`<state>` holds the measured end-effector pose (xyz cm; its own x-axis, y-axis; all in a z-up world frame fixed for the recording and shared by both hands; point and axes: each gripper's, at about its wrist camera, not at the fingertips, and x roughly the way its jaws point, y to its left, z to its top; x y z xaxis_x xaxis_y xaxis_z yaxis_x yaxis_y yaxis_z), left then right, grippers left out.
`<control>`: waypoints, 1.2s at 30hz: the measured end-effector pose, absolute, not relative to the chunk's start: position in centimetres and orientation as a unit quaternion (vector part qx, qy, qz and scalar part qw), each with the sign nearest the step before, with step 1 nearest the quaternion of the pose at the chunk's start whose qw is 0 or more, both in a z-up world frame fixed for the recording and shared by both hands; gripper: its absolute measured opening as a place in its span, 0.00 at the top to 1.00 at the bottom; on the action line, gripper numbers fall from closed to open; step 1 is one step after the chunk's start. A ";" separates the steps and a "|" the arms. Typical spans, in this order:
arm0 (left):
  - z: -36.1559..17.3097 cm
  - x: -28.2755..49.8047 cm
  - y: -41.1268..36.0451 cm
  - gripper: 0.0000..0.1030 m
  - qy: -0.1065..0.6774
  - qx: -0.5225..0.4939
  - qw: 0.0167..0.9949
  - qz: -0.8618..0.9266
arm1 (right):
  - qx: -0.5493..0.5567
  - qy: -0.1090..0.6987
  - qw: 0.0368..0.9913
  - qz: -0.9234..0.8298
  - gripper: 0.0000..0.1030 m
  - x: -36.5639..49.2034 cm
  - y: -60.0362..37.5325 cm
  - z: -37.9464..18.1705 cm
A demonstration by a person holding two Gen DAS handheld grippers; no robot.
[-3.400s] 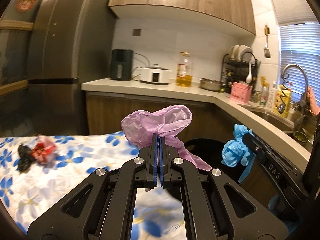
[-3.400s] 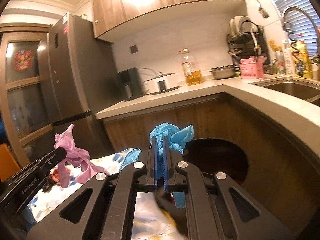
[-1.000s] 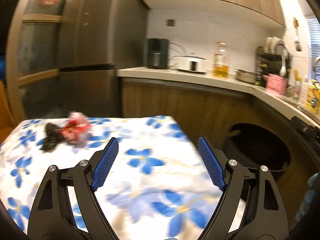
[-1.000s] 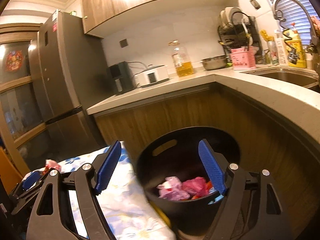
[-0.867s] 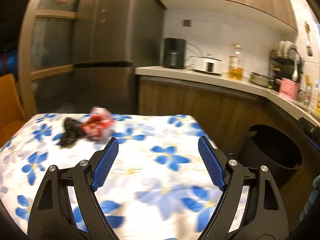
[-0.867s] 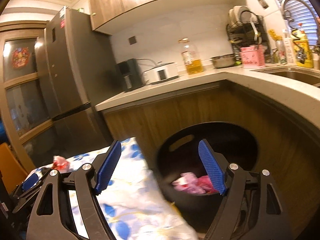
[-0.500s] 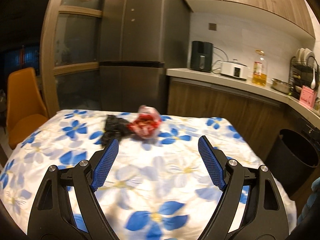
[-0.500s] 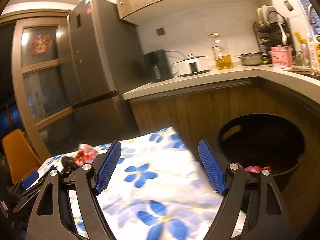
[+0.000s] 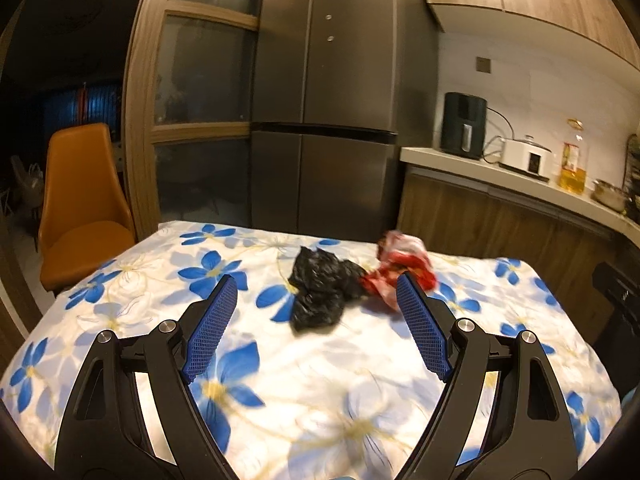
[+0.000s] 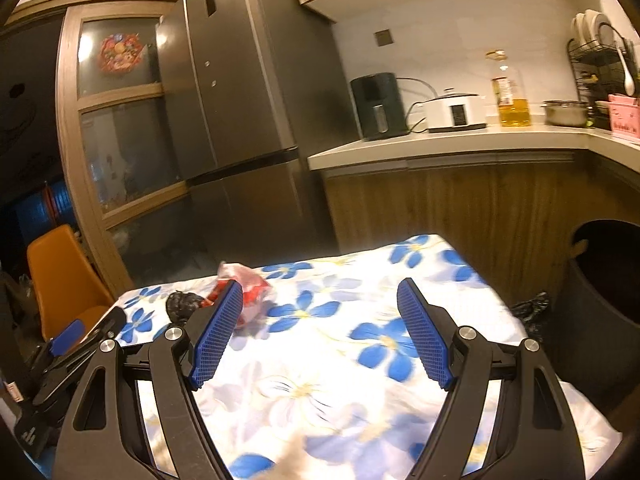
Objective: Collect trash
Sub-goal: 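Move both open tools back toward the black bag and red packet, then grasp the black plastic bag with the left tool while the right tool grasps the red packet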
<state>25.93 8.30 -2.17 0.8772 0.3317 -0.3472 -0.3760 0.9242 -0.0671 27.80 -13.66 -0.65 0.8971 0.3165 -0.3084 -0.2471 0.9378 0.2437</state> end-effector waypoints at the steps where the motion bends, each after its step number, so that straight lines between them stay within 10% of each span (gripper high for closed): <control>1: -2.3 26.7 8.7 0.22 0.171 -0.071 0.965 0.184 | 0.098 0.176 0.968 0.152 0.25 28.4 -12.7 -0.7; 20: -5.1 34.8 13.2 0.24 0.220 -0.103 0.957 0.158 | 0.052 0.206 0.959 0.185 0.39 36.3 -2.5 -3.2; 36: -7.5 37.5 14.4 0.74 0.278 -0.126 0.946 0.112 | 0.041 0.268 0.940 0.209 0.70 40.2 0.1 -5.8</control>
<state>37.53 14.40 -7.46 0.8200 0.1418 -0.5546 -0.2824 0.9429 -0.1764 40.19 0.15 -5.79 0.7696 0.4141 -0.4861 -0.3701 0.9096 0.1889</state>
